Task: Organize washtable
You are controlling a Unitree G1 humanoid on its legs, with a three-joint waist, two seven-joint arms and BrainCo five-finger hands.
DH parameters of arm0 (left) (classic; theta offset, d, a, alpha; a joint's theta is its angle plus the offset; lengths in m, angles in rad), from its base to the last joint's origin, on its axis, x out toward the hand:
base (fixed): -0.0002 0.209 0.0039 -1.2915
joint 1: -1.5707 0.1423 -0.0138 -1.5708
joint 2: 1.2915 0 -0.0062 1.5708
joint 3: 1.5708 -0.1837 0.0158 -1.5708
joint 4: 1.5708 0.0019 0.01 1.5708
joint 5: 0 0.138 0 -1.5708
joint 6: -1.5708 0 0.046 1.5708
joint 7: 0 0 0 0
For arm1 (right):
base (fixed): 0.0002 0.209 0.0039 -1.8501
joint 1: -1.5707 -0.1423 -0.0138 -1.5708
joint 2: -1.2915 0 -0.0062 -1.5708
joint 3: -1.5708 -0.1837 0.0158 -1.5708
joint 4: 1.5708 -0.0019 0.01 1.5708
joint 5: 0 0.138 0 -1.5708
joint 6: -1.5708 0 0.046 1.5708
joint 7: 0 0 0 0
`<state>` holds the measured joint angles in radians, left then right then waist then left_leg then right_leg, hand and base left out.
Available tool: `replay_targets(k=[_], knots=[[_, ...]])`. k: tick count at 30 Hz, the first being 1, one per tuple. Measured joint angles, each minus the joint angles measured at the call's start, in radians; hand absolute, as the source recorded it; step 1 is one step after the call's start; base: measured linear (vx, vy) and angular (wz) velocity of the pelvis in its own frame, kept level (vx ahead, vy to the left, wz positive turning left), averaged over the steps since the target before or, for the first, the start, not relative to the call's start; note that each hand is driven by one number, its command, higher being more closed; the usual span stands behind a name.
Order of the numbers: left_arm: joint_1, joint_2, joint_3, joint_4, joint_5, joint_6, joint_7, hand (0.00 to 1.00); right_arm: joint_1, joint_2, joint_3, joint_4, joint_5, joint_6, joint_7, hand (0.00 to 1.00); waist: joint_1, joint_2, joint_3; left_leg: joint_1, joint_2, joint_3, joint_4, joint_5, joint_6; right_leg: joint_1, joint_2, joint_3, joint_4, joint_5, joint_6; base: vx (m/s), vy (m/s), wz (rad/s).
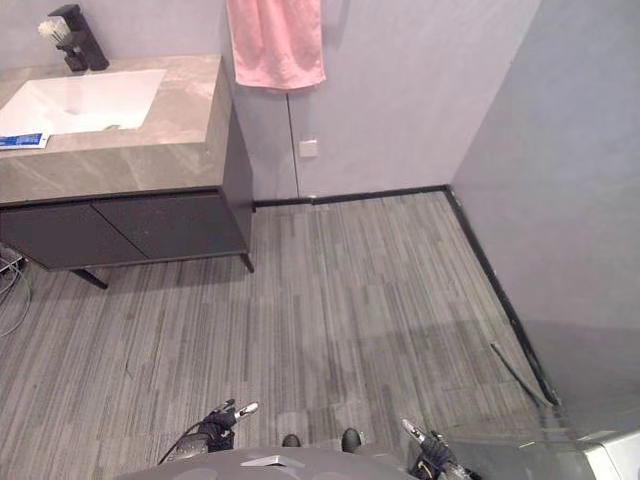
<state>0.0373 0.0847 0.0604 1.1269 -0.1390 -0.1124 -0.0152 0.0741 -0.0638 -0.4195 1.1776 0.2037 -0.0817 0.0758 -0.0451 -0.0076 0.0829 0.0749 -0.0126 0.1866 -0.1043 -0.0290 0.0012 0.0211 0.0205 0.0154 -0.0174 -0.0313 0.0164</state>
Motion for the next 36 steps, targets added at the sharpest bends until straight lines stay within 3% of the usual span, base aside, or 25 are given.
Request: replay_targets(k=[6, 8, 10, 11, 13, 14, 16, 18, 19, 20, 21, 22, 23, 24, 25, 26, 27, 29, 30, 33, 35, 36], knots=[[-0.006, 0.002, -0.022, -0.01, -0.002, 0.0, 0.0, 0.0, -0.024, -0.006, 0.026, 0.0, 0.0, 0.001, 0.0, 0.0, 0.001, 0.002, 0.009, -0.026, 0.0, 0.009, 0.001, -0.001, 0.003, -0.03, 0.001, 0.012, 0.001, 0.0, 0.0, 0.04, 0.002, -0.04], [-0.005, -0.003, -0.023, -0.03, -0.005, 0.0, 0.0, 0.0, -0.049, -0.006, 0.026, 0.0, -0.001, 0.001, 0.0, 0.0, 0.002, 0.009, 0.022, -0.038, -0.001, 0.02, 0.001, -0.009, 0.009, -0.072, 0.0, 0.017, 0.062, -0.031, 0.013, 0.05, 0.041, -0.12], [-0.007, -0.005, -0.03, -0.042, -0.01, -0.001, -0.001, 0.0, -0.053, -0.005, 0.022, -0.006, 0.003, 0.0, 0.0, 0.0, -0.003, 0.008, 0.041, -0.027, -0.016, 0.026, 0.001, -0.048, 0.023, -0.124, -0.028, -0.013, 0.22, -0.129, 0.082, 0.04, 0.091, 0.28], [-0.013, -0.003, -0.035, -0.053, -0.011, -0.001, -0.001, 0.0, -0.047, -0.014, 0.02, -0.015, 0.015, 0.0, 0.0, 0.0, -0.006, 0.012, 0.05, -0.022, -0.019, 0.018, 0.006, -0.059, 0.024, -0.212, -0.043, -0.032, 0.429, -0.159, 0.098, 0.0, 0.084, 0.42], [-0.03, 0.012, -0.041, -0.059, -0.011, 0.0, 0.0, 0.0, -0.05, -0.011, 0.023, -0.057, 0.044, -0.003, 0.001, 0.0, -0.003, 0.013, 0.097, 0.014, -0.022, 0.013, 0.042, -0.08, 0.036, -0.36, -0.076, -0.058, 0.756, -0.155, 0.092, -0.08, 0.108, 0.33], [-0.026, 0.017, -0.04, -0.058, -0.01, 0.002, 0.001, 0.0, -0.053, -0.016, 0.028, -0.069, 0.053, -0.004, 0.001, 0.0, 0.0, 0.011, 0.119, 0.044, -0.02, 0.025, 0.055, -0.105, 0.034, -0.415, -0.102, -0.088, 0.834, -0.179, 0.056, -0.14, 0.107, 0.03], [-0.03, 0.032, -0.041, -0.057, -0.009, 0.006, 0.002, 0.0, -0.072, -0.023, 0.045, -0.07, 0.055, -0.006, 0.002, 0.0, -0.006, 0.011, 0.127, 0.061, -0.016, 0.03, 0.074, -0.144, 0.015, -0.482, -0.125, -0.126, 0.751, -0.179, 0.05, -0.25, 0.085, -0.18], [-0.052, 0.032, -0.042, -0.057, -0.009, 0.005, 0.002, 0.0, -0.082, -0.037, 0.066, -0.068, 0.056, -0.004, 0.0, 0.0, -0.016, 0.03, 0.141, 0.093, -0.005, 0.031, 0.071, -0.172, -0.004, -0.499, -0.13, -0.179, 0.487, -0.106, 0.052, -0.28, 0.077, -0.05], [-0.067, 0.034, -0.042, -0.058, -0.009, 0.002, 0.002, 0.0, -0.083, -0.039, 0.066, -0.068, 0.056, -0.004, -0.002, 0.0, -0.028, 0.03, 0.145, 0.116, -0.005, 0.03, 0.062, -0.188, -0.025, -0.497, -0.13, -0.203, 0.285, -0.015, 0.07, -0.16, 0.004, 0.15], [-0.084, 0.037, -0.042, -0.058, -0.008, 0.001, 0.001, 0.0, -0.082, -0.036, 0.065, -0.067, 0.059, -0.002, -0.003, 0.0, -0.034, 0.024, 0.152, 0.147, -0.008, 0.025, 0.059, -0.206, -0.046, -0.496, -0.13, -0.203, 0.173, 0.042, 0.074, -0.04, -0.055, 0.22], [-0.084, 0.036, -0.041, -0.058, -0.008, 0.0, 0.001, 0.0, -0.08, -0.037, 0.065, -0.067, 0.06, 0.0, -0.003, 0.0, -0.036, 0.028, 0.158, 0.167, -0.001, 0.023, 0.059, -0.221, -0.062, -0.5, -0.127, -0.198, 0.168, 0.052, 0.069, 0.35, -0.153, 0.39], [-0.077, 0.033, -0.035, -0.066, -0.002, -0.002, -0.003, 0.0, -0.077, -0.039, 0.061, -0.068, 0.061, 0.002, -0.003, 0.0, -0.048, 0.037, 0.151, 0.2, 0.023, 0.021, 0.077, -0.251, -0.106, -0.508, -0.117, -0.192, 0.223, 0.046, 0.039, 0.61, -0.23, 0.45], [-0.067, 0.033, -0.018, -0.07, -0.001, -0.004, -0.005, 0.0, -0.072, -0.036, 0.06, -0.068, 0.061, 0.003, -0.003, 0.0, -0.05, 0.014, 0.141, 0.178, 0.03, 0.025, 0.197, -0.262, -0.123, -0.51, -0.117, -0.179, 0.284, 0.097, -0.033, 0.68, -0.279, 0.43], [-0.068, 0.03, -0.016, -0.071, -0.001, -0.004, -0.003, 0.0, -0.067, -0.038, 0.056, -0.069, 0.061, 0.003, -0.002, 0.0, -0.051, 0.017, 0.14, 0.152, 0.051, 0.03, 0.293, -0.275, -0.145, -0.5, -0.115, -0.176, 0.307, 0.132, -0.042, 0.6, -0.335, 0.16], [-0.05, 0.014, -0.012, -0.071, -0.002, -0.003, -0.003, 0.0, -0.08, -0.053, 0.051, -0.072, 0.06, 0.001, 0.0, 0.0, -0.04, 0.054, 0.138, 0.066, 0.122, 0.046, 0.542, -0.262, -0.159, -0.481, -0.085, -0.188, 0.35, 0.084, -0.066, 0.43, -0.28, -0.07], [-0.045, 0.004, -0.002, -0.072, -0.002, -0.002, -0.005, 0.0, -0.084, -0.059, 0.051, -0.077, 0.059, 0.001, 0.001, 0.0, -0.032, 0.071, 0.138, 0.013, 0.162, 0.057, 0.682, -0.214, -0.159, -0.461, -0.064, -0.191, 0.36, 0.058, -0.074, 0.49, -0.334, -0.37], [-0.033, -0.013, 0.02, -0.078, -0.011, -0.001, -0.007, 0.0, -0.098, -0.071, 0.057, -0.083, 0.051, 0.0, 0.001, 0.0, -0.012, 0.09, 0.142, -0.087, 0.241, 0.059, 0.972, -0.083, -0.133, -0.395, -0.027, -0.19, 0.375, 0.003, -0.109, 0.33, -0.246, -0.43], [-0.032, -0.021, 0.03, -0.082, -0.013, 0.0, -0.012, 0.0, -0.119, -0.081, 0.065, -0.084, 0.052, -0.002, -0.002, 0.0, 0.012, 0.077, 0.16, -0.151, 0.268, 0.069, 1.164, -0.089, -0.132, -0.272, -0.002, -0.156, 0.354, -0.026, -0.135, 0.27, -0.222, -0.54], [-0.03, -0.028, 0.045, -0.092, -0.013, -0.002, -0.014, 0.0, -0.128, -0.085, 0.067, -0.088, 0.052, -0.007, -0.006, 0.0, 0.018, 0.063, 0.168, -0.187, 0.256, 0.068, 1.2, -0.102, -0.119, -0.185, -0.004, -0.127, 0.323, -0.029, -0.141, 0.21, -0.162, -0.42], [-0.029, -0.03, 0.063, -0.121, -0.014, -0.021, -0.013, 0.0, -0.129, -0.087, 0.065, -0.12, 0.051, -0.024, -0.011, 0.0, 0.031, 0.046, 0.172, -0.29, 0.24, 0.105, 1.109, -0.132, -0.11, -0.056, -0.019, -0.104, 0.253, -0.036, -0.134, 0.0, -0.12, -0.27], [-0.028, -0.037, 0.09, -0.113, -0.014, -0.023, -0.011, 0.0, -0.134, -0.089, 0.056, -0.134, 0.05, -0.025, -0.01, 0.0, 0.038, 0.048, 0.171, -0.327, 0.236, 0.178, 0.729, -0.137, -0.103, 0.027, -0.033, -0.079, 0.21, -0.087, -0.053, 0.26, -0.077, -0.41], [-0.024, -0.046, 0.103, -0.103, -0.014, -0.019, -0.005, 0.0, -0.126, -0.087, 0.056, -0.153, 0.049, -0.025, -0.011, 0.0, 0.039, 0.06, 0.168, -0.314, 0.223, 0.189, 0.533, -0.114, -0.113, 0.05, -0.035, -0.075, 0.203, -0.108, -0.038, 0.46, -0.013, -0.51]])
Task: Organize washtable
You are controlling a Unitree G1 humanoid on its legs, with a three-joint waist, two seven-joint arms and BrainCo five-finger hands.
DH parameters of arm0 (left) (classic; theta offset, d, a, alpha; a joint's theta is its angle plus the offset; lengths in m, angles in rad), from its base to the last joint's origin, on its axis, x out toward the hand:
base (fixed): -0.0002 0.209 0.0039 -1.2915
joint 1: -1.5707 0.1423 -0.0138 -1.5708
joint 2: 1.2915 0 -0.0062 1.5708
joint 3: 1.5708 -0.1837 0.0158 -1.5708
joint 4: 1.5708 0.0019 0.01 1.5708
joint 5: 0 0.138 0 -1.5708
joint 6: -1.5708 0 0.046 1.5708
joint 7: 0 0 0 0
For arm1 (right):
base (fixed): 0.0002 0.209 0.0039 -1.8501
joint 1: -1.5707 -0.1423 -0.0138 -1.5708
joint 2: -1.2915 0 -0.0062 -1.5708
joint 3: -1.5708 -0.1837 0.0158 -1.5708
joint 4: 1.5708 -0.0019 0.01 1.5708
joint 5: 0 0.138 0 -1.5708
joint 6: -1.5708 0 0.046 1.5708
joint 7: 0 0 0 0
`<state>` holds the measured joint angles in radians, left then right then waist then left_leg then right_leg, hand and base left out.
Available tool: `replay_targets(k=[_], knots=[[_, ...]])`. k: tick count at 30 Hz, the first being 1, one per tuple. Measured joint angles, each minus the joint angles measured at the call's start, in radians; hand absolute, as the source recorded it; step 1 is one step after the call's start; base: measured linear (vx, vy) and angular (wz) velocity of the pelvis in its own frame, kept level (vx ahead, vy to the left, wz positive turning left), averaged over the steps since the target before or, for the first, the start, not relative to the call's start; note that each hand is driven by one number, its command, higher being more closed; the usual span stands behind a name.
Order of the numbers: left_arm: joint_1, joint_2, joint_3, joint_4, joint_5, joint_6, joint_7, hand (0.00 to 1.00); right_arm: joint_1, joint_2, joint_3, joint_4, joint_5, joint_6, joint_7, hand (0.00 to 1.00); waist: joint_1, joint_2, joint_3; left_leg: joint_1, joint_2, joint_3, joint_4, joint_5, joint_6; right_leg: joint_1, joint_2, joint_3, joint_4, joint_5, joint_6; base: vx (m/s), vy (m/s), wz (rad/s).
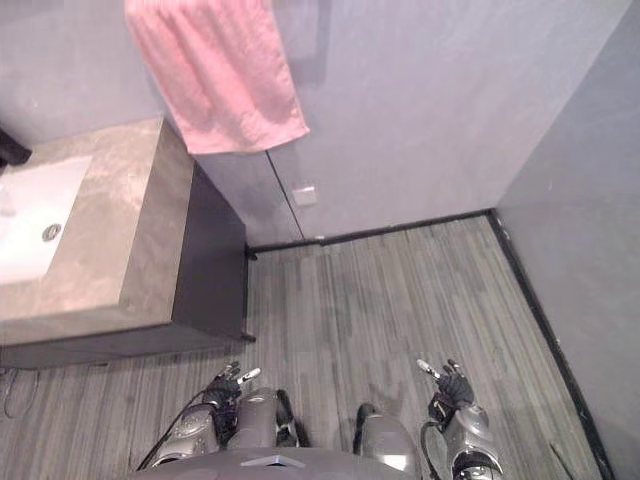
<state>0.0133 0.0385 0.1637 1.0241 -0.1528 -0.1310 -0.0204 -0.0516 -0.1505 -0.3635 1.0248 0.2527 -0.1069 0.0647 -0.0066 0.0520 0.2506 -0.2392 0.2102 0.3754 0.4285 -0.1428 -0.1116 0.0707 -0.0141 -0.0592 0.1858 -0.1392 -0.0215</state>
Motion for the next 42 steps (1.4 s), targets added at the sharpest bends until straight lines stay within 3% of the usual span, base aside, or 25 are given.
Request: replay_targets(k=[2, 3, 4, 5, 6, 7, 8, 10, 13, 15, 17, 18, 19, 20, 23, 26, 32, 36, 38, 42], knots=[[0.016, -0.008, 0.004, 0.003, 0.0, 0.001, 0.01, 0.0, 0.026, -0.01, 0.013, -0.006, -0.009, -0.001, 0.001, 0.0, 0.003, 0.018, -0.01, -0.004, -0.033, -0.058, -0.251, 0.082, -0.018, 0.05, 0.005, 0.03, -0.002, -0.075, 0.006, 0.32, 0.066, -0.56], [0.02, -0.007, 0.004, 0.001, 0.0, 0.0, 0.011, 0.0, 0.039, -0.011, 0.02, -0.006, -0.016, 0.001, 0.002, 0.0, 0.009, 0.019, -0.012, -0.004, -0.037, -0.07, -0.248, 0.09, -0.013, 0.072, 0.002, 0.037, 0.0, -0.108, 0.001, 0.26, 0.162, -0.72], [0.027, -0.007, 0.004, 0.007, 0.001, 0.0, 0.012, 0.0, 0.059, -0.02, 0.047, -0.007, -0.032, 0.002, 0.003, 0.0, 0.012, 0.03, -0.025, 0.002, -0.051, -0.095, -0.224, 0.104, 0.022, 0.104, 0.0, 0.05, 0.013, -0.174, 0.01, 0.39, 0.276, -0.66], [0.033, -0.005, 0.007, 0.023, 0.0, 0.001, 0.009, 0.0, 0.095, -0.022, 0.058, -0.002, -0.04, 0.004, 0.002, 0.0, 0.011, 0.012, -0.057, -0.003, -0.088, -0.125, -0.191, 0.176, 0.09, 0.118, -0.022, 0.068, 0.052, -0.225, 0.037, 0.47, 0.28, -0.51], [0.031, 0.002, 0.008, 0.03, 0.001, 0.001, 0.01, 0.0, 0.115, -0.017, 0.06, 0.001, -0.041, 0.005, 0.002, 0.0, 0.01, -0.009, -0.077, 0.0, -0.112, -0.122, -0.179, 0.177, 0.096, 0.13, -0.042, 0.075, 0.069, -0.238, 0.051, 0.53, 0.26, -0.11], [0.027, 0.007, 0.0, 0.038, 0.004, 0.003, 0.011, 0.0, 0.135, -0.014, 0.062, 0.003, -0.042, 0.005, 0.003, 0.0, 0.003, -0.026, -0.1, 0.011, -0.141, -0.117, -0.184, 0.169, 0.108, 0.115, -0.067, 0.076, 0.113, -0.24, 0.058, 0.52, 0.242, 0.26], [0.025, 0.015, -0.03, 0.035, 0.007, 0.002, 0.01, 0.0, 0.16, -0.014, 0.083, 0.009, -0.049, 0.007, 0.004, 0.0, -0.012, -0.048, -0.132, 0.034, -0.181, -0.118, -0.218, 0.162, 0.118, 0.032, -0.097, 0.081, 0.286, -0.213, 0.1, 0.46, 0.251, 0.42], [0.012, 0.021, -0.071, 0.029, 0.01, -0.001, 0.01, 0.0, 0.17, 0.015, 0.092, 0.015, -0.058, 0.008, 0.015, 0.0, -0.016, -0.063, -0.134, 0.114, -0.203, -0.123, -0.27, 0.149, 0.137, -0.075, -0.092, 0.151, 0.573, -0.099, 0.119, 0.4, 0.164, 0.37], [0.005, 0.034, -0.125, 0.032, 0.009, 0.003, 0.012, 0.0, 0.142, 0.022, 0.116, 0.033, -0.059, 0.003, 0.024, 0.0, -0.014, -0.049, -0.126, 0.232, -0.196, -0.135, -0.34, 0.149, 0.138, -0.141, -0.076, 0.149, 0.682, -0.145, 0.09, 0.38, 0.063, 0.07], [-0.013, 0.036, -0.135, 0.032, 0.008, 0.001, 0.016, 0.0, 0.135, 0.022, 0.134, 0.029, -0.059, 0.002, 0.024, 0.0, -0.016, -0.034, -0.121, 0.284, -0.18, -0.138, -0.369, 0.149, 0.138, -0.186, -0.082, 0.123, 0.64, -0.181, 0.062, 0.19, -0.031, 0.13], [-0.035, 0.04, -0.137, 0.027, 0.004, -0.002, 0.029, 0.0, 0.121, 0.022, 0.142, 0.029, -0.058, 0.002, 0.024, 0.0, -0.023, -0.022, -0.116, 0.288, -0.154, -0.147, -0.377, 0.147, 0.135, -0.239, -0.083, 0.118, 0.466, -0.185, 0.069, 0.07, -0.121, 0.27], [-0.041, 0.051, -0.138, 0.027, 0.004, -0.003, 0.033, 0.0, 0.118, 0.023, 0.152, 0.029, -0.058, 0.002, 0.023, 0.0, -0.038, -0.036, -0.117, 0.284, -0.155, -0.151, -0.383, 0.142, 0.104, -0.241, -0.1, 0.123, 0.289, -0.133, 0.098, -0.08, -0.211, 0.42], [-0.05, 0.066, -0.145, 0.042, 0.003, -0.002, 0.035, 0.0, 0.115, 0.026, 0.162, 0.035, -0.058, 0.003, 0.023, 0.0, -0.046, -0.049, -0.111, 0.301, -0.161, -0.164, -0.404, 0.119, 0.049, -0.244, -0.11, 0.119, 0.22, -0.051, 0.101, -0.09, -0.215, 0.38], [-0.05, 0.056, -0.147, 0.046, 0.004, 0.001, 0.036, 0.0, 0.119, 0.024, 0.158, 0.036, -0.058, 0.003, 0.018, 0.0, -0.046, -0.047, -0.109, 0.307, -0.148, -0.164, -0.421, 0.127, 0.036, -0.238, -0.093, 0.122, 0.212, -0.051, 0.097, -0.02, -0.223, 0.14], [-0.016, 0.014, -0.156, 0.043, 0.012, 0.0, 0.032, 0.0, 0.123, 0.006, 0.166, 0.033, -0.059, 0.003, 0.013, 0.0, -0.04, -0.005, -0.132, 0.315, -0.08, -0.164, -0.442, 0.136, 0.025, -0.21, -0.028, 0.099, 0.141, -0.039, 0.068, 0.09, -0.206, -0.07], [-0.011, 0.013, -0.156, 0.038, 0.011, 0.0, 0.033, 0.0, 0.136, 0.007, 0.19, -0.021, -0.059, 0.002, 0.009, 0.0, -0.039, -0.007, -0.132, 0.313, -0.048, -0.177, -0.45, 0.139, 0.02, -0.182, -0.001, 0.072, 0.086, -0.023, 0.053, 0.07, -0.122, 0.14], [0.007, 0.013, -0.155, 0.013, 0.008, -0.002, 0.054, 0.0, 0.191, 0.017, 0.294, -0.368, -0.058, -0.019, -0.002, 0.0, -0.036, -0.026, -0.149, 0.293, -0.052, -0.187, -0.467, 0.15, 0.004, -0.171, 0.0, 0.056, 0.031, 0.001, 0.051, 0.08, 0.016, 0.1], [0.037, 0.01, -0.168, -0.117, -0.02, -0.011, 0.06, 0.0, 0.187, 0.029, 0.322, -0.615, -0.078, -0.052, -0.013, 0.0, -0.029, -0.033, -0.154, 0.286, -0.07, -0.187, -0.467, 0.152, 0.002, -0.148, -0.02, 0.049, -0.019, 0.029, 0.064, 0.06, 0.075, 0.06], [0.081, 0.005, -0.177, -0.376, -0.051, -0.024, 0.073, 0.0, 0.168, 0.026, 0.322, -0.785, -0.09, -0.061, -0.024, 0.0, -0.01, -0.031, -0.156, 0.278, -0.079, -0.189, -0.466, 0.153, 0.003, -0.137, -0.031, 0.046, -0.047, 0.045, 0.071, -0.01, 0.064, 0.09], [0.105, 0.002, -0.206, -0.642, -0.082, -0.083, 0.074, 0.0, 0.092, 0.0, 0.344, -0.919, -0.119, -0.107, -0.024, 0.0, 0.005, -0.019, -0.191, 0.253, -0.086, -0.203, -0.465, 0.156, 0.006, -0.128, -0.044, 0.032, -0.101, 0.076, 0.079, -0.03, 0.044, 0.14]])
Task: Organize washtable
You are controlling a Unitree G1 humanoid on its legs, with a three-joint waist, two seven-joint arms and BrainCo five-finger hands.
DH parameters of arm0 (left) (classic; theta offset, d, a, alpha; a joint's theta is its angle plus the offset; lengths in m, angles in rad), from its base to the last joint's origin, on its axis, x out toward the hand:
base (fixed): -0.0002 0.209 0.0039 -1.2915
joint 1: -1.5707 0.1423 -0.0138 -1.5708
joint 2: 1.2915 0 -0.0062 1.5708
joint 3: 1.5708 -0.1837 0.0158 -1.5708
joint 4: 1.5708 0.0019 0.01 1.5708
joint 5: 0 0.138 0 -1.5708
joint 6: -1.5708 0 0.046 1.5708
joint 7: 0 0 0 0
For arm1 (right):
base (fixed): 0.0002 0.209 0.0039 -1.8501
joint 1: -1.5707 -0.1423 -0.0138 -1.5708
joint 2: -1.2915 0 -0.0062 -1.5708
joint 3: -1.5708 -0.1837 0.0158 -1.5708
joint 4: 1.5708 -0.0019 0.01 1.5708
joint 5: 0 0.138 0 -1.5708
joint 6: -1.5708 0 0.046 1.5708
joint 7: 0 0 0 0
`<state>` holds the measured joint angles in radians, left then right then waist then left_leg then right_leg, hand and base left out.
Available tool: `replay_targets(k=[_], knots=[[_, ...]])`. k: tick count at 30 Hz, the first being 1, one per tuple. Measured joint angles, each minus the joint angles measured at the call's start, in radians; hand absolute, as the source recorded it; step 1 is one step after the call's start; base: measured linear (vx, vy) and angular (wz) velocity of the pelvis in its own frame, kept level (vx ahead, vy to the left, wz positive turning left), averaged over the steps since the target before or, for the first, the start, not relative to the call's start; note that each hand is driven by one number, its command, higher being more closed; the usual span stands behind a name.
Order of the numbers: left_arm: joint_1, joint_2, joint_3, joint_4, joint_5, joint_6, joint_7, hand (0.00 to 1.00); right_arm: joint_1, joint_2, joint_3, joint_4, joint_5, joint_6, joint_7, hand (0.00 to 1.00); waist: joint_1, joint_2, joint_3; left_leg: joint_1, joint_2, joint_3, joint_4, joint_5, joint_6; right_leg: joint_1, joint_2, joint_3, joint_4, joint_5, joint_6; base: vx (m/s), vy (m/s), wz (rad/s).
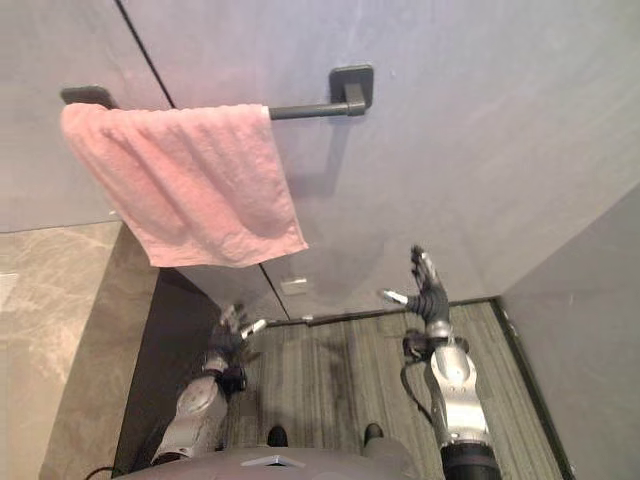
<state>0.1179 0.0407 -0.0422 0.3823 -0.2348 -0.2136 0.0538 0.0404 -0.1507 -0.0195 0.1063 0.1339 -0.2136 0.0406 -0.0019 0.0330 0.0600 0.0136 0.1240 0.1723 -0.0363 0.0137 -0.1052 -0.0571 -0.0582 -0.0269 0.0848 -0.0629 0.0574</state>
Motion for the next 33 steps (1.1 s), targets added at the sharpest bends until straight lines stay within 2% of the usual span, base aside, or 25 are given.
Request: replay_targets(k=[5, 10, 17, 21, 27, 29, 33], knots=[[0.009, -0.003, -0.034, -0.15, -0.021, -0.008, 0.01, 0.0, -0.087, -0.024, 0.096, -0.001, -0.002, -0.006, 0.009, 0.0, 0.018, 0.005, -0.005, -0.009, 0.0, -0.027, -0.007, 0.02, 0.004, 0.024, -0.001, -0.027, -0.042, 0.028, -0.003, -0.05, 0.004, 0.16], [0.012, -0.002, -0.037, -0.208, -0.022, -0.009, 0.015, 0.0, -0.161, -0.07, 0.109, -0.001, -0.01, -0.005, 0.023, 0.0, 0.038, 0.004, -0.005, -0.014, -0.001, -0.041, -0.024, 0.029, 0.006, 0.02, 0.0, -0.042, -0.044, 0.035, -0.001, -0.07, 0.012, 0.1], [0.013, 0.002, -0.035, -0.296, -0.023, -0.014, 0.019, 0.0, -0.308, -0.128, 0.135, 0.003, -0.01, 0.0, -0.001, 0.0, 0.043, -0.021, -0.009, -0.07, -0.01, -0.068, -0.041, 0.059, 0.015, -0.011, -0.002, -0.071, -0.078, 0.075, 0.003, -0.05, 0.018, 0.11], [0.021, -0.001, -0.031, -0.393, -0.023, -0.026, 0.026, 0.0, -0.408, -0.149, 0.141, 0.016, -0.007, 0.001, -0.009, 0.0, 0.065, -0.033, -0.002, -0.084, -0.01, -0.072, -0.056, 0.071, 0.017, -0.03, -0.001, -0.077, -0.077, 0.08, 0.004, -0.01, 0.005, 0.06], [0.042, -0.008, 0.026, -0.505, -0.023, -0.035, 0.048, 0.0, -0.536, -0.151, 0.146, 0.093, 0.004, 0.008, -0.033, 0.0, 0.072, -0.041, 0.007, -0.105, -0.018, -0.097, -0.057, 0.078, 0.017, -0.037, -0.01, -0.1, -0.077, 0.08, 0.004, 0.01, 0.011, 0.12], [0.042, -0.009, 0.053, -0.545, -0.025, -0.041, 0.057, 0.0, -0.565, -0.151, 0.146, 0.099, 0.005, 0.011, -0.043, 0.0, 0.083, -0.047, 0.022, -0.112, -0.019, -0.102, -0.059, 0.082, 0.018, -0.042, -0.011, -0.106, -0.077, 0.08, 0.004, -0.01, 0.008, 0.07], [0.042, -0.02, 0.086, -0.585, -0.033, -0.05, 0.072, 0.0, -0.619, -0.154, 0.143, 0.104, 0.028, 0.022, -0.058, 0.0, 0.082, -0.049, 0.047, -0.138, -0.023, -0.129, -0.067, 0.094, 0.019, -0.053, -0.015, -0.135, -0.076, 0.08, 0.005, -0.03, 0.002, 0.21]])
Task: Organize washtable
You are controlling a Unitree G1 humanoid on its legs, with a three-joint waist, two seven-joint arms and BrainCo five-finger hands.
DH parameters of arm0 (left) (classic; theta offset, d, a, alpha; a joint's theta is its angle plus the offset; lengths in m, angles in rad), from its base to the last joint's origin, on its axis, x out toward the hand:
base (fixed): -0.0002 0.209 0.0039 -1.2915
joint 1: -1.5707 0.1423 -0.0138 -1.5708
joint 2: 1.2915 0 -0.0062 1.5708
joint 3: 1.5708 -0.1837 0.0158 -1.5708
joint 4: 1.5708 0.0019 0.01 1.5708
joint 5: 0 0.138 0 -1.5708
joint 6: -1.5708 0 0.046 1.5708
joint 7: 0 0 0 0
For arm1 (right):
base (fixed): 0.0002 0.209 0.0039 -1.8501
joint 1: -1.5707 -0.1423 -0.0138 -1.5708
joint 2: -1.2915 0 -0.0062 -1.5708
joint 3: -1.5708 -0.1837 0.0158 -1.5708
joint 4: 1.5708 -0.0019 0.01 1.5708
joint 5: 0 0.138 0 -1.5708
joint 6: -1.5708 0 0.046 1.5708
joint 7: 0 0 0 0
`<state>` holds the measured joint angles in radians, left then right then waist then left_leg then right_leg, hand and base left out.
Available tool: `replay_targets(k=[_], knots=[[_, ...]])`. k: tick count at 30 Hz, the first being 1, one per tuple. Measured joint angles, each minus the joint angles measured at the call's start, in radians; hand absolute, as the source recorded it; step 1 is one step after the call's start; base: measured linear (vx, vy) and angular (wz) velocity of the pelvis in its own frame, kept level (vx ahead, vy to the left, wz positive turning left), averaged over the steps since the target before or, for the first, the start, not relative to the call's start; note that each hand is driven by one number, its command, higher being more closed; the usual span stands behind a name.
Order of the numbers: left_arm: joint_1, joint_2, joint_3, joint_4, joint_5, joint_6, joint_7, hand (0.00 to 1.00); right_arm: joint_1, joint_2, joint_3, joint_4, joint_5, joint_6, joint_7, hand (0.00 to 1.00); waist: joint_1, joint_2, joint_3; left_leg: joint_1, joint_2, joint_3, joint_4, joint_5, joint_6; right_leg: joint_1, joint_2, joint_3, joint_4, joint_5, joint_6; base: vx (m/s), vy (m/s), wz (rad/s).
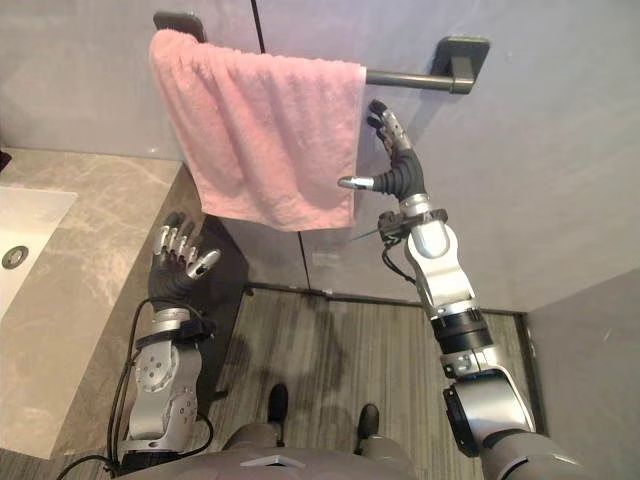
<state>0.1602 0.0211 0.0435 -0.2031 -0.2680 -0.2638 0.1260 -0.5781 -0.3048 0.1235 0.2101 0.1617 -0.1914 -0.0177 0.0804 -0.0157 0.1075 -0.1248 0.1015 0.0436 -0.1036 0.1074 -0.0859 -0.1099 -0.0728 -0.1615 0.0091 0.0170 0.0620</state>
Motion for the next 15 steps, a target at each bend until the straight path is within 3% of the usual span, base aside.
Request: replay_targets(k=[12, 13, 15], knots=[[-0.004, -0.025, 0.019, -0.088, -0.012, -0.007, 0.006, 0.0, -0.147, 0.015, 0.015, 0.127, 0.017, 0.008, -0.005, 0.0, 0.021, 0.002, 0.05, -0.067, -0.009, -0.074, 0.0, 0.039, -0.006, -0.025, -0.006, -0.078, 0.001, 0.001, 0.0, -0.02, 0.003, 0.2], [-0.002, -0.025, 0.019, -0.089, -0.013, -0.006, 0.01, 0.0, -0.157, 0.015, 0.028, 0.154, 0.017, 0.01, -0.003, 1.0, 0.021, 0.002, 0.053, -0.069, -0.009, -0.078, 0.0, 0.042, -0.007, -0.025, -0.006, -0.083, 0.002, 0.001, 0.0, -0.04, 0.002, 0.09], [-0.002, -0.027, 0.018, -0.091, -0.019, -0.007, 0.013, 0.0, -0.162, 0.026, 0.029, 0.182, 0.017, 0.024, -0.003, 1.0, 0.022, 0.002, 0.055, -0.071, -0.008, -0.081, -0.001, 0.044, -0.009, -0.025, -0.006, -0.086, 0.002, 0.002, -0.002, -0.04, 0.004, 0.07]])
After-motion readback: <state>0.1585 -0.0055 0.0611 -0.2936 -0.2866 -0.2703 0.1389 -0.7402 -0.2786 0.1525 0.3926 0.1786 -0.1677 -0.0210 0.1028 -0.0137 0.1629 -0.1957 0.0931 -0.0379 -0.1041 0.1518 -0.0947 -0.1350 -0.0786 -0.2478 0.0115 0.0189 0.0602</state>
